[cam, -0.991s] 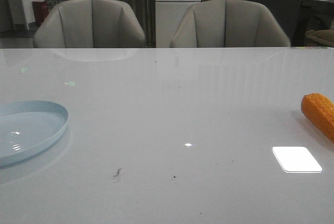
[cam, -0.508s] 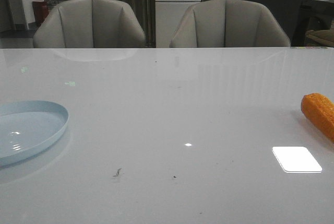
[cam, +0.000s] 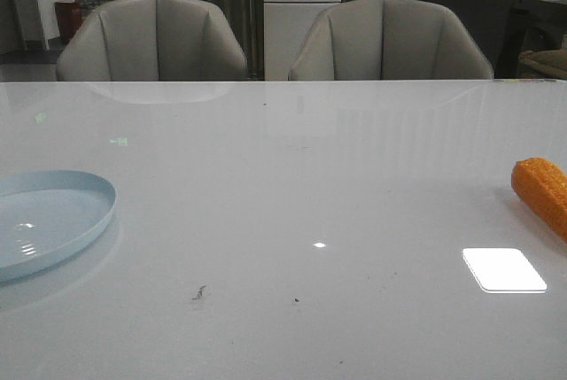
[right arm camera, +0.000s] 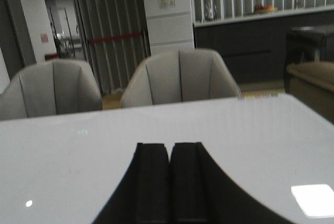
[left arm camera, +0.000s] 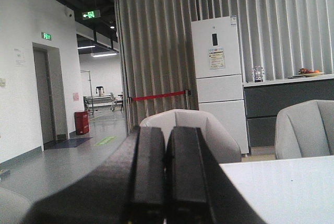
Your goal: Place corn on plate with both arms
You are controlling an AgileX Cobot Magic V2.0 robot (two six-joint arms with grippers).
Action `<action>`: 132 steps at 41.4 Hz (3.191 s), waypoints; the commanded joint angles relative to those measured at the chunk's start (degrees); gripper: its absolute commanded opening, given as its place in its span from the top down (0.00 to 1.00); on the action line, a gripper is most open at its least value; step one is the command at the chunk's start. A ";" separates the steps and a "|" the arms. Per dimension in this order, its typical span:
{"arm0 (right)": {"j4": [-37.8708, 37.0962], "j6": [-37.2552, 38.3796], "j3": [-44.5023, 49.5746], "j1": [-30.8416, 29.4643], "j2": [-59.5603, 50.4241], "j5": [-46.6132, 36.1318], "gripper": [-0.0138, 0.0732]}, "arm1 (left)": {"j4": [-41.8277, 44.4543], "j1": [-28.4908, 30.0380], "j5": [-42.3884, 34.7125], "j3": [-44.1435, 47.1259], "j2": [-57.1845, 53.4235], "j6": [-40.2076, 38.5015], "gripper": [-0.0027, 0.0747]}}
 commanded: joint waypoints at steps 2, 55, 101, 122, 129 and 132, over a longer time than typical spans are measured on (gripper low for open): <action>0.36 -0.14 -9.95 0.14 -0.12 -2.42 0.78 | -0.64 -0.46 -2.37 -6.04 -0.73 -0.39 0.84; 0.41 -0.20 -45.47 0.14 58.91 26.85 0.53 | -1.42 -0.46 22.77 -39.83 50.57 -0.39 0.81; 0.44 -0.20 -45.47 0.14 59.47 27.24 0.20 | -15.90 6.58 44.84 -44.99 75.94 -0.48 0.38; 0.44 -0.20 -45.47 0.14 59.47 30.18 0.20 | -15.90 6.58 47.84 -61.27 95.07 -0.48 0.38; 0.44 -0.20 -45.47 0.14 59.47 30.74 0.20 | -15.90 6.58 49.62 -62.55 98.94 -0.48 0.38; 0.44 -0.20 -45.47 0.14 59.47 30.74 0.20 | -15.80 6.58 49.81 -62.55 99.88 -0.48 0.38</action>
